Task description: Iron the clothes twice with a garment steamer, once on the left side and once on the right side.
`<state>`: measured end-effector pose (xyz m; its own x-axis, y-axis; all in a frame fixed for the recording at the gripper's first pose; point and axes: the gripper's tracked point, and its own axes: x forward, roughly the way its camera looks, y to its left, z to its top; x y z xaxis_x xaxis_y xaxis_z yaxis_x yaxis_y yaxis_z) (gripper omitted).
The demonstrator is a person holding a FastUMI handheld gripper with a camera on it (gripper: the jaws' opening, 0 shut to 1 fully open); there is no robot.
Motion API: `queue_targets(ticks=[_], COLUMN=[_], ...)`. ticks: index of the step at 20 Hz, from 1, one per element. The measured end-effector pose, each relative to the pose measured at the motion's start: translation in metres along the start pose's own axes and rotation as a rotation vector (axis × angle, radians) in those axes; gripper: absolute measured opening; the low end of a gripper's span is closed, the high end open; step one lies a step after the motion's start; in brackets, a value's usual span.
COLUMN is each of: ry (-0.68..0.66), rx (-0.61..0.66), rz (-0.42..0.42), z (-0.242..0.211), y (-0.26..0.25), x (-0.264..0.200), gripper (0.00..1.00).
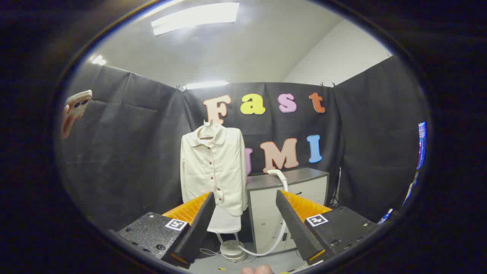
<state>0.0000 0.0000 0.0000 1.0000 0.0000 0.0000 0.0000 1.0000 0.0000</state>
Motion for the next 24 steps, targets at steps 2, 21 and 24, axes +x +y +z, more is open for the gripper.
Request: queue_targets(ticks=[2,21,24], ry=[0.009,0.051,0.054], rx=[-0.013,-0.036,-0.035], rz=[0.016,0.059,0.061], z=[-0.002,-0.018,-0.021], y=[0.002,0.012,0.018], x=[0.000,0.016,0.022], gripper=[0.98,0.98,0.98])
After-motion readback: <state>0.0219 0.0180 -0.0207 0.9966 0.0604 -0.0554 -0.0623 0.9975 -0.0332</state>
